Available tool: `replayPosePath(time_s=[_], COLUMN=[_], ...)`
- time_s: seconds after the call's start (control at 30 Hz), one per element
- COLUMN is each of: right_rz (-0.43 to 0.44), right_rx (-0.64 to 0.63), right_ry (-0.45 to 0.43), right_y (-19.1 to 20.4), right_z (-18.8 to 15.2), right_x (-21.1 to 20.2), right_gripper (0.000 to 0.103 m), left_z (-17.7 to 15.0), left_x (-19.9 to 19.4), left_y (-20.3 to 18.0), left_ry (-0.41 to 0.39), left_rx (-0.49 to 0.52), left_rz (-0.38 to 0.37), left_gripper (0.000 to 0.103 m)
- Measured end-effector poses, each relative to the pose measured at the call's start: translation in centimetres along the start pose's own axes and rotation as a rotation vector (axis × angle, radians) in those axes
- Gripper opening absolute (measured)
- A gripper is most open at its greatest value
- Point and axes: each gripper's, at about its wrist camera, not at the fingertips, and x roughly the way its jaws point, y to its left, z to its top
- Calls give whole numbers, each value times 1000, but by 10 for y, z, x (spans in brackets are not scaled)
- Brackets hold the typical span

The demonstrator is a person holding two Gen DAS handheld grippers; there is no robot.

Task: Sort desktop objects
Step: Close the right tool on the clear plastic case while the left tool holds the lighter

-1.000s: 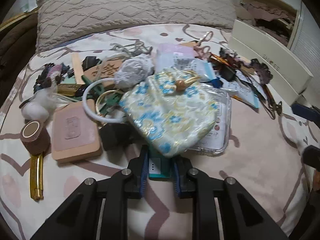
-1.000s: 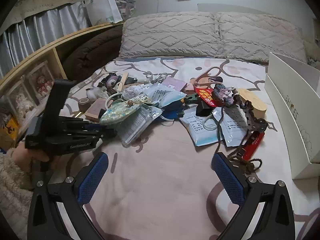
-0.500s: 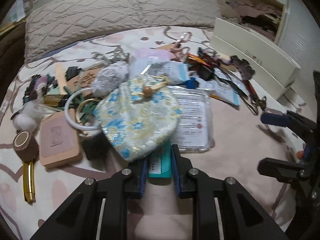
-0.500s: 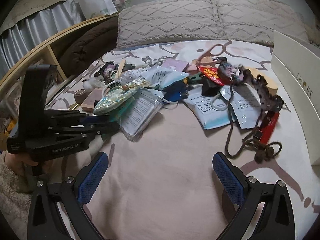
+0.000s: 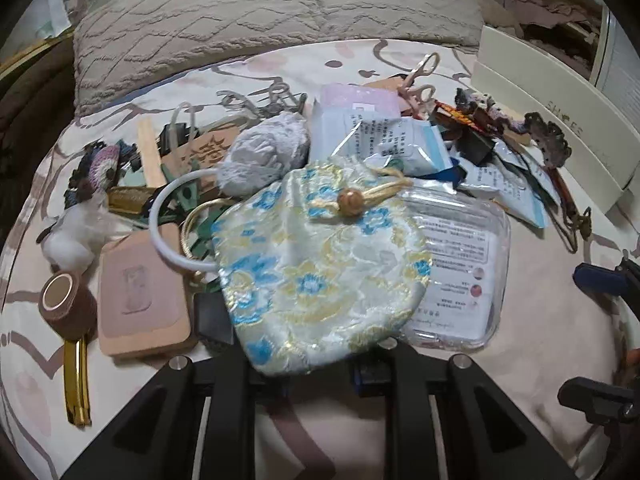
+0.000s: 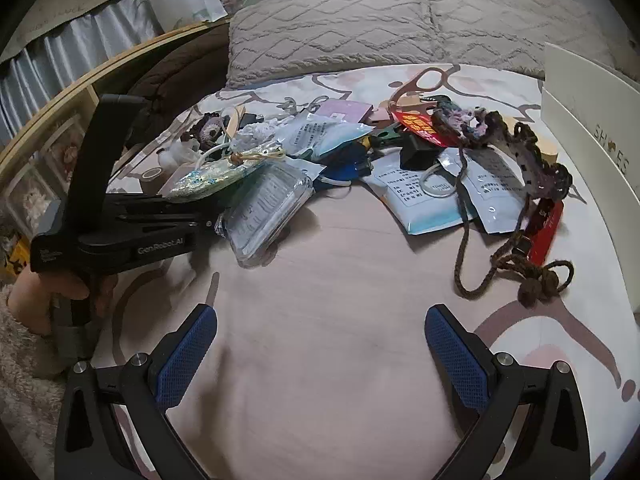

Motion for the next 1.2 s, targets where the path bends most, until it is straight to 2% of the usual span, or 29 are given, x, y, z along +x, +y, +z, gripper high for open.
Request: replayPosePath(time_s=[0.2,0.43,0.77,0.8,0.83,0.87,0.93,1.03,1.2], right_rz=[12,54,56,56,51,48,53,70,69], right_rx=[16,98,134,132,128,128,140,161,159], right_ry=[-10,-30,-49,-59,-71,-79,-88,-84,-53], right_y=[-3,-17,-24,-25,-27,-29,-33,-42,-50], right_z=[-1,-2,4,8,12,17,25,35,50], right_x=[-3,-8,-13,-15,-18,-20,-21,-15,3], right_gripper=[103,103,103,99,90,85,67,47,32], left_z=[-2,-11,-18,-19,-18,-18,-19,-19,-21], left_x=[-2,-13,-21,-22,-22,-22,-22,-22,-23], left_y=[-24,-53,-65,-65,-64,-64,-63,-62,-61], left_ry=[-26,-59,-36,-33,-32,-30,-28,-27,-26], left_rx=[117,257,245,236,229,223,209,201,191], left_rz=[-17,-51,-180,-192,-197,-201,-210,-214,-218], left_gripper=[22,22,22,22,22,22,22,22,22])
